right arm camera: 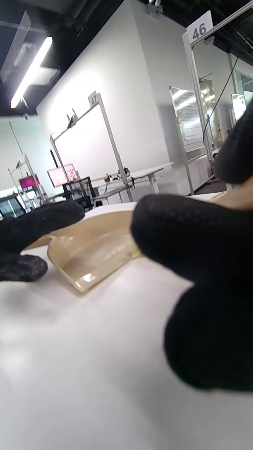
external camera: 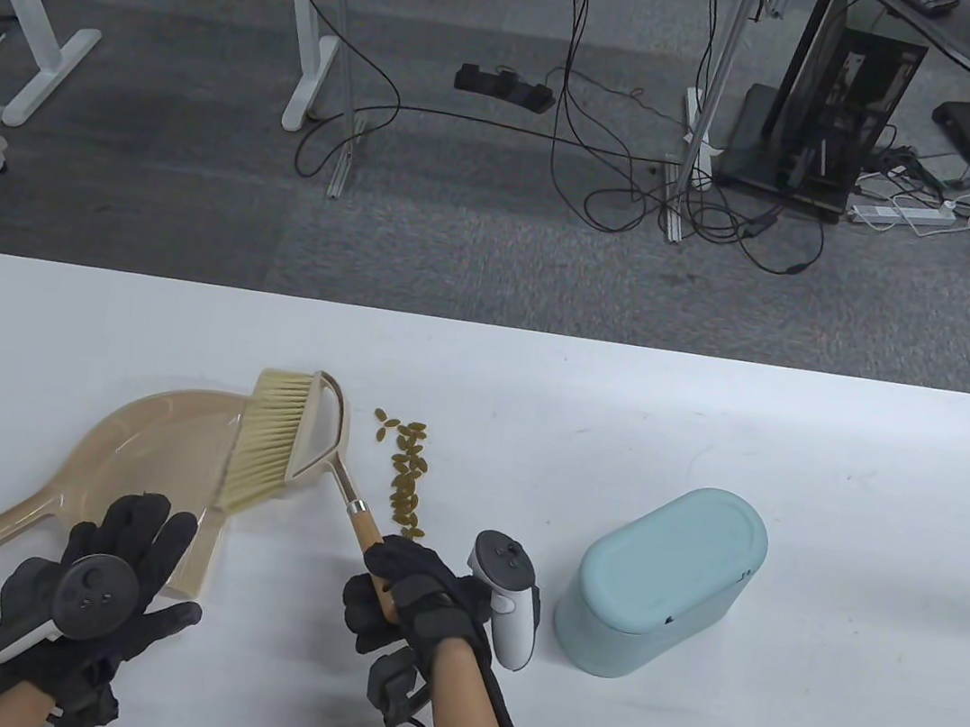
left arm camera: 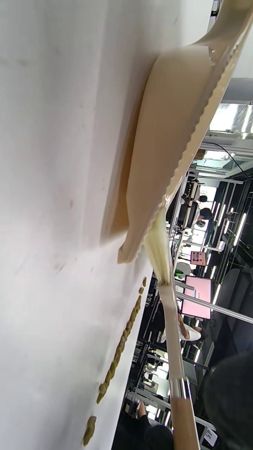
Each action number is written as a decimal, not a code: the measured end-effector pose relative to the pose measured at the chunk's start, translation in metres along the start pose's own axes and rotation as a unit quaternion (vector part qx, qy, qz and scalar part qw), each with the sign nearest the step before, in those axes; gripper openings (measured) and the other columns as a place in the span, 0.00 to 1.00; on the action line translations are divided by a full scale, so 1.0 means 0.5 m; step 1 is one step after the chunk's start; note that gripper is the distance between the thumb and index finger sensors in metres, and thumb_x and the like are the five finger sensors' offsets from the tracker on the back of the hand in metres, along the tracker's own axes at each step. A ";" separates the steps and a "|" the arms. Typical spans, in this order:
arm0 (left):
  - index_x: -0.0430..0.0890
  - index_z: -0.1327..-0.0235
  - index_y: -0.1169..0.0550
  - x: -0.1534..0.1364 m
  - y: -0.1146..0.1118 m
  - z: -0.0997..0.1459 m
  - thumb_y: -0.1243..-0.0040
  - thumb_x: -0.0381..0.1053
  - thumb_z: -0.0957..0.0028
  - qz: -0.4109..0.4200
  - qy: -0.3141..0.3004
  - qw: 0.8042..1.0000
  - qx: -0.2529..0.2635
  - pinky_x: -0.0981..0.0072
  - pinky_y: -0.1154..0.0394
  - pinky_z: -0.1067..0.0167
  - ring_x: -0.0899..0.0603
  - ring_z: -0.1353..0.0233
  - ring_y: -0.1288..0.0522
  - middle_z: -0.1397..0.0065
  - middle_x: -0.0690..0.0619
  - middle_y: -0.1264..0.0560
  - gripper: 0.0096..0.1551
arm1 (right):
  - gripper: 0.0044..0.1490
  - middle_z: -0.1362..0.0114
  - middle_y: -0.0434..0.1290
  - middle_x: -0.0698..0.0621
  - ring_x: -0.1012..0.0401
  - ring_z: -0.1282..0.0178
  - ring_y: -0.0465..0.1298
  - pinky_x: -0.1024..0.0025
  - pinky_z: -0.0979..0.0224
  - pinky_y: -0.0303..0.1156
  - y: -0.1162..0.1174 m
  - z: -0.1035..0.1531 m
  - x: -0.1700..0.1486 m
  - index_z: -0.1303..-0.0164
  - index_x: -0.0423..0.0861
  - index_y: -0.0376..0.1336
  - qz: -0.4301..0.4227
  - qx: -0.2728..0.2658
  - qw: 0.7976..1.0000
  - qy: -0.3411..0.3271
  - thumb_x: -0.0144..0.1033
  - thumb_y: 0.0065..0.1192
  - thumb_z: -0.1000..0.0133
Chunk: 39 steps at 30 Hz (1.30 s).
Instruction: Sweep raisins on the table into the desktop trash can
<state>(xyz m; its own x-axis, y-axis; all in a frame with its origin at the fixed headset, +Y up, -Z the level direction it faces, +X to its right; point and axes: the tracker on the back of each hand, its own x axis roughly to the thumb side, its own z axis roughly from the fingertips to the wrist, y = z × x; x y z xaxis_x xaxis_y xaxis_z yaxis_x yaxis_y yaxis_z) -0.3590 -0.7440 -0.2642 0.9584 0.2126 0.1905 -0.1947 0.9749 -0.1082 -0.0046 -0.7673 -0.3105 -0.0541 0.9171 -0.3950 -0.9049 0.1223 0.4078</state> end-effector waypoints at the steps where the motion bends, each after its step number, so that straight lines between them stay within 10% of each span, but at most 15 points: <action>1: 0.58 0.18 0.57 0.000 -0.001 0.000 0.48 0.71 0.49 -0.001 0.001 1.000 -0.002 0.25 0.62 0.23 0.35 0.11 0.66 0.12 0.48 0.67 0.53 | 0.46 0.45 0.73 0.43 0.65 0.68 0.82 0.66 0.56 0.80 -0.010 0.014 0.003 0.20 0.26 0.39 0.016 -0.010 1.000 0.001 0.45 0.47 0.32; 15: 0.58 0.19 0.57 -0.013 -0.014 -0.001 0.47 0.70 0.50 -0.006 0.028 0.999 -0.019 0.25 0.63 0.23 0.36 0.11 0.67 0.13 0.49 0.67 0.53 | 0.48 0.47 0.74 0.40 0.64 0.71 0.83 0.66 0.61 0.81 -0.117 0.240 -0.002 0.23 0.22 0.38 0.042 -0.098 0.994 0.015 0.43 0.48 0.34; 29: 0.58 0.19 0.57 -0.020 -0.005 0.003 0.47 0.71 0.50 0.013 0.033 0.999 -0.006 0.26 0.63 0.23 0.36 0.11 0.67 0.13 0.49 0.67 0.53 | 0.48 0.43 0.71 0.40 0.65 0.66 0.83 0.67 0.56 0.81 -0.095 0.146 -0.004 0.22 0.24 0.31 -0.109 -0.073 0.991 -0.029 0.43 0.41 0.32; 39: 0.58 0.19 0.57 -0.022 -0.014 0.000 0.47 0.71 0.50 0.002 0.041 0.999 -0.018 0.25 0.63 0.23 0.36 0.11 0.67 0.13 0.49 0.67 0.53 | 0.49 0.44 0.71 0.36 0.63 0.67 0.83 0.64 0.58 0.81 -0.140 0.285 -0.016 0.24 0.22 0.28 -0.096 -0.072 0.993 0.009 0.41 0.42 0.32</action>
<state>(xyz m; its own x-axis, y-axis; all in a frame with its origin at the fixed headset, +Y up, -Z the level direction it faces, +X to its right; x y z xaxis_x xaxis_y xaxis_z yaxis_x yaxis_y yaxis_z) -0.3682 -0.7533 -0.2657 0.9716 0.2094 0.1099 -0.1928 0.9705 -0.1451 0.1192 -0.7291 -0.2186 0.1199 0.8750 -0.4690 -0.9502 0.2380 0.2011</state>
